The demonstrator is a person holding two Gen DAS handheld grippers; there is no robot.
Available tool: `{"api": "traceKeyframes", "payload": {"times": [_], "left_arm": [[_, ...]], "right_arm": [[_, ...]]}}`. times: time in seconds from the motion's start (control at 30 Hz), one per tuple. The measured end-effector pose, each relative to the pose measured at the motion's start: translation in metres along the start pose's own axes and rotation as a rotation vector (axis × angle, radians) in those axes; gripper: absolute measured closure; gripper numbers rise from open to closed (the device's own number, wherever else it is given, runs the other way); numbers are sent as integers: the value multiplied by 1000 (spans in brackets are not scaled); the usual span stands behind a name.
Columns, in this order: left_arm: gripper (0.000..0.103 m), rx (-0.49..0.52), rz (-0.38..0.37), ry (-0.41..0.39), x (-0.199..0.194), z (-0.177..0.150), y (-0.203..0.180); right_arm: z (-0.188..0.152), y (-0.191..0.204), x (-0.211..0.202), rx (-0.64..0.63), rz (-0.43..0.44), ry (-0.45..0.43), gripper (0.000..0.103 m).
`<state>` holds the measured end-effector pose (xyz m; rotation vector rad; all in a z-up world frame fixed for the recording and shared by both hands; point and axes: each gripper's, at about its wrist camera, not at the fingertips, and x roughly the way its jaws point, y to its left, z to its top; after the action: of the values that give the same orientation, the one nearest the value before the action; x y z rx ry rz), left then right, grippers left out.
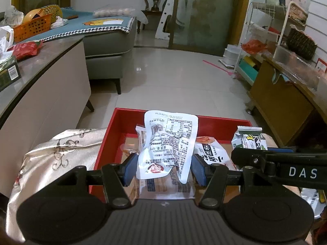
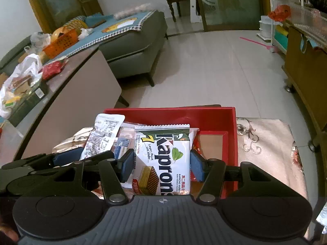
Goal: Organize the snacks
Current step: 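Carry the sausage packet and Kaprons wafer over the red box, then lower both snacks into the red box and open both grippers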
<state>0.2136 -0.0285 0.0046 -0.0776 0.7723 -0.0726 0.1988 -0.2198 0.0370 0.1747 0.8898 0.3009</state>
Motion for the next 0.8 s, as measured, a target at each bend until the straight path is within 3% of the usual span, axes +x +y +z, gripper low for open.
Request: {"api": "traceKeyframes", "payload": {"times": [0.8], "left_arm": [[53, 28, 59, 76, 44, -9, -1]], "right_arm": [[0, 1, 50, -42, -69, 87, 38]]}}
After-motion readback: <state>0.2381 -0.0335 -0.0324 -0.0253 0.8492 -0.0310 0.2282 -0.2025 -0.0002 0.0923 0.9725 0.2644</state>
